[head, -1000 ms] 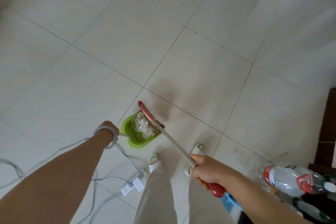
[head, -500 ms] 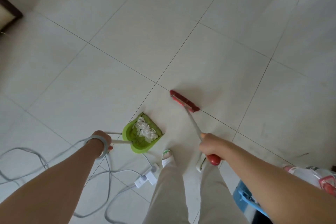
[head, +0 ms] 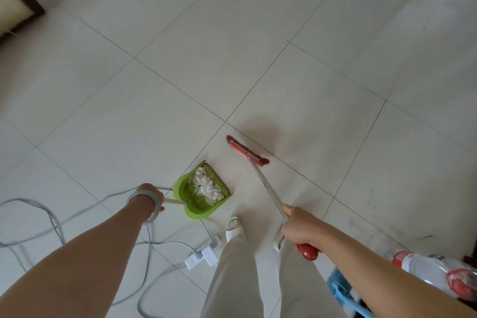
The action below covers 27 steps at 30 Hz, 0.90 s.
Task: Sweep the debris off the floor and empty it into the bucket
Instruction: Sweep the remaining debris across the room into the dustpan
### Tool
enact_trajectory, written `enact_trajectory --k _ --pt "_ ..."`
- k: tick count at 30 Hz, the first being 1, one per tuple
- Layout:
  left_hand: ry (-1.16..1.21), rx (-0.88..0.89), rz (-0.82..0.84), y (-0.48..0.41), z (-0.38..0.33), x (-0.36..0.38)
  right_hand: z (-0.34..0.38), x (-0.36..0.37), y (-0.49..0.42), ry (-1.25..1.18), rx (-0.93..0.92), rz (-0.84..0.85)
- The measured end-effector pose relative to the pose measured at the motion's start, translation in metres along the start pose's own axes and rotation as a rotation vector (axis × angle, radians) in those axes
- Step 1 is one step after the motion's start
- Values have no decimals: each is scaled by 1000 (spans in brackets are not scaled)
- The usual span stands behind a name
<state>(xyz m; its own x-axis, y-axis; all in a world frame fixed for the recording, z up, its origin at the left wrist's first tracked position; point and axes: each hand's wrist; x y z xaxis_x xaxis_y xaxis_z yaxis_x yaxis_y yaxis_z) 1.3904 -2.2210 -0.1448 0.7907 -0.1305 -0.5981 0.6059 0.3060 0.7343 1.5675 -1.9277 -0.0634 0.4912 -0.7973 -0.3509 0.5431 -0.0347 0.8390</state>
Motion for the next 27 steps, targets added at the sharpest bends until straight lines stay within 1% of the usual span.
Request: enact_trajectory --k 1,2,3,4,5,6,7,8,10,13,15,18,22,25,27 --pt "105 -30 16 -4 -2 2 3 2 -7 11 4 -11" --pt "287 -124 81 -13 -4 4 6 4 -12 18 9 -18" --pt "364 -86 62 -17 -5 6 10 8 -15 25 14 -10" --pt "174 -12 12 -16 -7 5 16 12 -14 29 16 16" --pt "99 -19 19 -16 -7 6 19 19 -12 25 19 52" --pt "28 11 9 -16 -7 3 20 25 -11 6 17 88" --pt "28 -14 6 -16 -4 1 20 29 -9 -44 25 130" --pt "88 -53 -1 -13 -1 -2 19 30 -6 -108 35 157" --pt "-193 49 -63 -8 1 -7 13 21 -5 -201 54 145" --pt "-472 223 -168 -4 -3 -13 14 8 7 -269 32 116" --pt "-566 289 -183 -1 -9 -21 20 7 17 -293 12 74" --pt "-584 310 -203 0 -19 -40 26 -2 27 -316 -28 -9" --pt "-615 356 -241 7 -34 -71 23 -35 29 -303 -59 -142" --pt "-586 379 -294 15 -50 -98 21 -65 29 -286 -71 -209" --pt "-568 372 -319 23 -64 -115 19 -86 29 -318 -69 -257"
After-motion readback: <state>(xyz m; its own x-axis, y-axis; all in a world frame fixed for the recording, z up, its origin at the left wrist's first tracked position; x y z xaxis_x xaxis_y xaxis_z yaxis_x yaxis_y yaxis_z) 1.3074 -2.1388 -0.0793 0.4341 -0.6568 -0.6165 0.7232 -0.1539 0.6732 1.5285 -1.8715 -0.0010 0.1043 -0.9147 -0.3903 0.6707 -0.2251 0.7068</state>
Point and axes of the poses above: each hand's wrist, its own y-axis away from the middle knuckle, its own x-axis out of the palm, z = x × y, and after that the axes turned 15 degrees about -x, right-handed
